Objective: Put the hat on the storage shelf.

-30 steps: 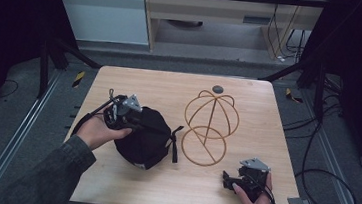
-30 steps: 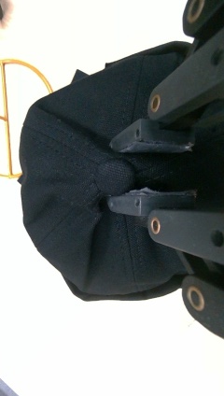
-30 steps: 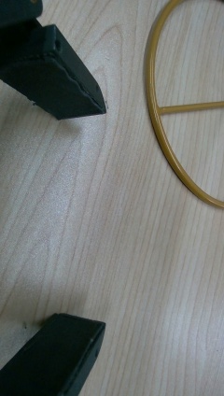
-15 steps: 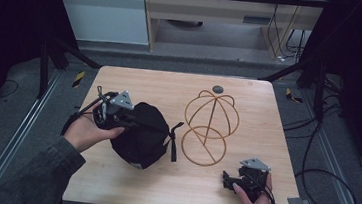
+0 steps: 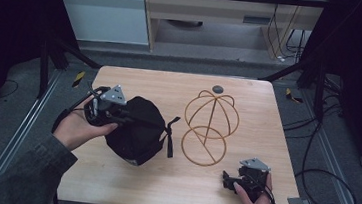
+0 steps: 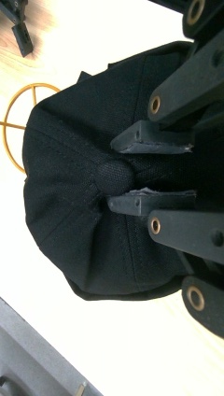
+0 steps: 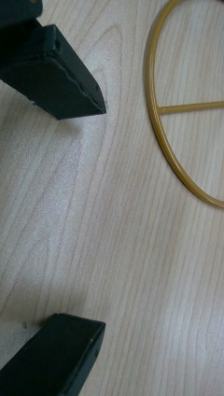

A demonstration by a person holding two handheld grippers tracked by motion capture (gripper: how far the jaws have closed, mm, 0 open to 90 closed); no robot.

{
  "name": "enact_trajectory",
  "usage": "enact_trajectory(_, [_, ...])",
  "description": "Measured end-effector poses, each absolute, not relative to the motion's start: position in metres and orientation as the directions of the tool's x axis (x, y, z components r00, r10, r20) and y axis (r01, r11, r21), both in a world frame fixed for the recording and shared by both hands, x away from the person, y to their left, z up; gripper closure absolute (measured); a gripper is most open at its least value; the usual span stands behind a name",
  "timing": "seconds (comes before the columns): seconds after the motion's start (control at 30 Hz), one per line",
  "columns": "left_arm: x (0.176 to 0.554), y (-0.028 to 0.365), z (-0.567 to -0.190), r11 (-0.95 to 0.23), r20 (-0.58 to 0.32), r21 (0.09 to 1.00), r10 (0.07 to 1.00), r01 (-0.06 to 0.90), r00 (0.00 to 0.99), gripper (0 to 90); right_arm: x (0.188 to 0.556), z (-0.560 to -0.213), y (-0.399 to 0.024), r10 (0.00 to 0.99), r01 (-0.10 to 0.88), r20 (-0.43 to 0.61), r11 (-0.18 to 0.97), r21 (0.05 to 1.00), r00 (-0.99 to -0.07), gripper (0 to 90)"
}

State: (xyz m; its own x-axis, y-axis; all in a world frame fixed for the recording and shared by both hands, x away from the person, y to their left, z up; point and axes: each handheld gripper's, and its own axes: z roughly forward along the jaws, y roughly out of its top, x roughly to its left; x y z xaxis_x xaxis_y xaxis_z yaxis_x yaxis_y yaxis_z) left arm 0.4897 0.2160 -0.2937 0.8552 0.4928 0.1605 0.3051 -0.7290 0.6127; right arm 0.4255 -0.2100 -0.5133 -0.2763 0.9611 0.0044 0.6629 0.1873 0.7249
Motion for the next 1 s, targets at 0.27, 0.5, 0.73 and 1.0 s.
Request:
enact_trajectory(0.27, [0.483,0.219,-0.281,-0.713,0.171,0.643,0.489,0.279,0.855,73.5,0.426,-0.513,-0.21,0.96,0.662,0.001,0.192,0.725,-0.28,0.3])
enact_trajectory(0.5, [0.478,0.221,-0.269,-0.704,0.178,0.662,0.482,0.257,0.858,73.5,0.426,-0.513,-0.21,0.96,0.662,0.001,0.192,0.725,-0.28,0.3])
enact_trajectory(0.73, [0.475,0.22,-0.259,-0.707,0.196,0.664,0.477,0.242,0.857,73.5,0.426,-0.513,-0.21,0.96,0.662,0.002,0.192,0.725,-0.28,0.3])
enact_trajectory(1.0, [0.468,0.218,-0.247,-0.708,0.212,0.672,0.466,0.219,0.859,73.5,0.426,-0.513,-0.21,0.96,0.661,0.002,0.192,0.725,-0.281,0.3])
